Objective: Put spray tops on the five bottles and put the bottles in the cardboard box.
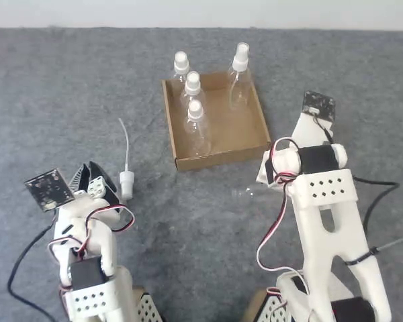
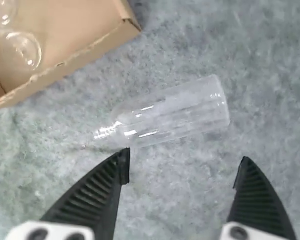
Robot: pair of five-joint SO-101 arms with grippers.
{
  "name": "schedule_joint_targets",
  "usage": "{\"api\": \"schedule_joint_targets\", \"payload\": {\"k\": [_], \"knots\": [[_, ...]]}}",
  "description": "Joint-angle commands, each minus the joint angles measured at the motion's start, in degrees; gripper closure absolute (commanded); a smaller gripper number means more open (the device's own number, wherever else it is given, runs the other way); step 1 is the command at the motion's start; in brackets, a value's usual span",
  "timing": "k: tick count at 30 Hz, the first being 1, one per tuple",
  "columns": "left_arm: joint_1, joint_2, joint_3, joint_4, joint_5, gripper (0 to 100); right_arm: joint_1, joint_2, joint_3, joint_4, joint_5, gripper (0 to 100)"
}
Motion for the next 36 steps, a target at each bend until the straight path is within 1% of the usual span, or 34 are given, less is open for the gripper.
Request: {"api": "schedule_joint_targets", "payload": {"k": [1, 5, 10, 13, 15, 21, 25, 30, 33, 36], "knots": [[-0.1, -0.7, -0.7, -0.9, -0.4, 96, 0.6, -2.7, -0.7, -0.7, 7.5, 71.3], [-0.1, -0.7, -0.7, -0.9, -0.4, 96, 0.1, -2.7, -0.7, -0.6, 20.2, 71.3], [0.0, -0.7, -0.7, -0.9, -0.4, 96, 0.3, -2.6, -0.4, -0.6, 32.7, 71.3], [0.0, -0.7, -0.7, -0.9, -0.4, 96, 0.6, -2.6, -0.4, -0.5, 42.4, 71.3], [0.0, -0.7, -0.7, -0.9, -0.4, 96, 0.0, -2.6, -0.4, -0.5, 47.4, 71.3], [0.0, -0.7, -0.7, -0.9, -0.4, 96, -2.9, -2.3, -0.4, -0.2, 53.8, 71.3], [0.0, -0.7, -0.7, -0.9, -0.4, 96, -5.1, -2.1, -0.4, 0.4, 60.6, 71.3], [0.0, -0.7, -0.7, -0.9, -0.4, 96, -5.5, -2.0, -0.3, 0.4, 69.1, 71.2], [0.0, -0.7, -0.7, -0.9, -0.4, 96, -5.6, -2.0, 1.6, 0.0, 72.5, 71.3], [0.0, -0.7, -0.7, -0.9, -0.4, 96, -7.3, -2.0, 4.7, 0.1, 75.2, 71.3]]}}
